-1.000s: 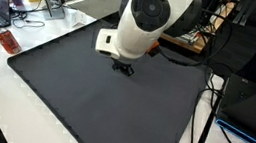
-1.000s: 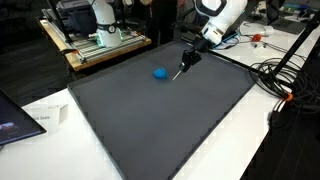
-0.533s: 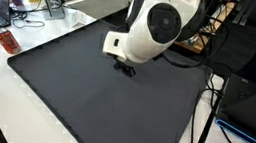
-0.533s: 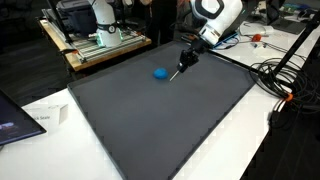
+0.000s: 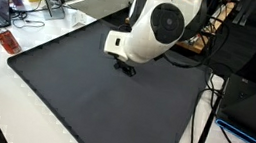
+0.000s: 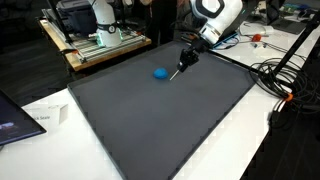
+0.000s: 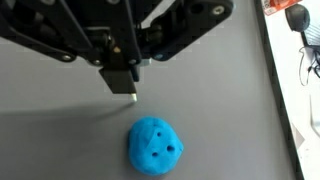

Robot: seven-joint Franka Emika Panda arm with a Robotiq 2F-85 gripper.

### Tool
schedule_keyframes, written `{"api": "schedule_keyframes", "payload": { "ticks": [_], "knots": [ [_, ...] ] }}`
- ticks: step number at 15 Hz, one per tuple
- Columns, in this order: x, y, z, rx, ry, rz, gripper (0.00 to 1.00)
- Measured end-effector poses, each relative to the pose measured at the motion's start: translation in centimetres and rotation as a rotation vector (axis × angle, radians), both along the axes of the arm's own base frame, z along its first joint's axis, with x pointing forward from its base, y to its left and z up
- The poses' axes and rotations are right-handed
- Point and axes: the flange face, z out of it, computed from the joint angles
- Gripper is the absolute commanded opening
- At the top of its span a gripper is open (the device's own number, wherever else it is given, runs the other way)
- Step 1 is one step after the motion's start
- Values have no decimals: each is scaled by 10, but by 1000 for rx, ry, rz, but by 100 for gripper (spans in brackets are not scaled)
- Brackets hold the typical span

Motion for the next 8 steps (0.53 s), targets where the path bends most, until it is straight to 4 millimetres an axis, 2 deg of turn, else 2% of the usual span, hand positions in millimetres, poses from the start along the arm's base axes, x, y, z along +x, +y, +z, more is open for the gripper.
{"api": "schedule_keyframes", "payload": {
  "ticks": [3,8],
  "knots": [
    [5,-8,13,11,-11,-6,3],
    [14,-41,39,74,-16,-22,3]
  ]
}}
